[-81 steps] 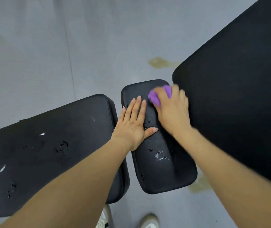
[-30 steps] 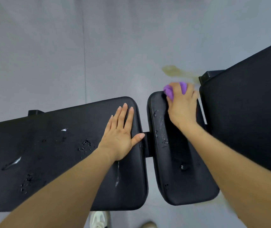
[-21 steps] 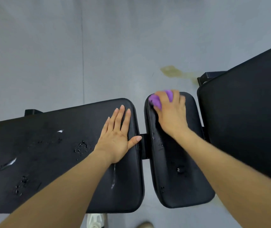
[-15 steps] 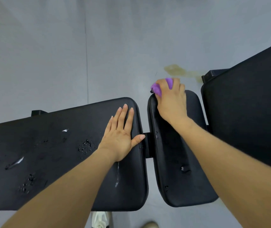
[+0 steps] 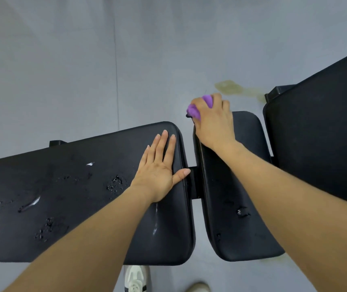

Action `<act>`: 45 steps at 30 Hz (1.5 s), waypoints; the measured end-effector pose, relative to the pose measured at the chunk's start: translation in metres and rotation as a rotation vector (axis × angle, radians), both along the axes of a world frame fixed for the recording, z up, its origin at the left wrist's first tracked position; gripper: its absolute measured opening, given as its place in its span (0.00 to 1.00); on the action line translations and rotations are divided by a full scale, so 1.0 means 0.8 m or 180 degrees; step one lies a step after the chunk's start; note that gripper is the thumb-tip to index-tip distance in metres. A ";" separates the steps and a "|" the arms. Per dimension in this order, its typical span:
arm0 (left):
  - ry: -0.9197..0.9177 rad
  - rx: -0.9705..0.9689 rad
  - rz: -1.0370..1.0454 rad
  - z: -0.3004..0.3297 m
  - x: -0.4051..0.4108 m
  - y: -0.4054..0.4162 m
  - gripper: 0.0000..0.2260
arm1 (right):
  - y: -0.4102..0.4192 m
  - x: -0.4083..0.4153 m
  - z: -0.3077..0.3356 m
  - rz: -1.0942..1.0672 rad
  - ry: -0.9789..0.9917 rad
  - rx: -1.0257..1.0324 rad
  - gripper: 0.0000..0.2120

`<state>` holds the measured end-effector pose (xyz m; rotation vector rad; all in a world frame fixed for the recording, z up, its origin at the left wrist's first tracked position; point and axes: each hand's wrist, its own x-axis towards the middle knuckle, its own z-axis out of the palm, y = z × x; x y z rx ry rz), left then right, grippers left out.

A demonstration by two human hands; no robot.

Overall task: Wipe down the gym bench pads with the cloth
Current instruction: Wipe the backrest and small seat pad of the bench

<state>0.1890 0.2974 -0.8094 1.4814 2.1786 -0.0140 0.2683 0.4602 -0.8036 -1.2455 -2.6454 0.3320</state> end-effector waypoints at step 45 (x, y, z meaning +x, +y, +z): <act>0.0229 0.0577 0.0459 -0.006 0.090 -0.041 0.31 | -0.098 0.189 -0.004 -0.0507 0.0472 -0.0345 0.18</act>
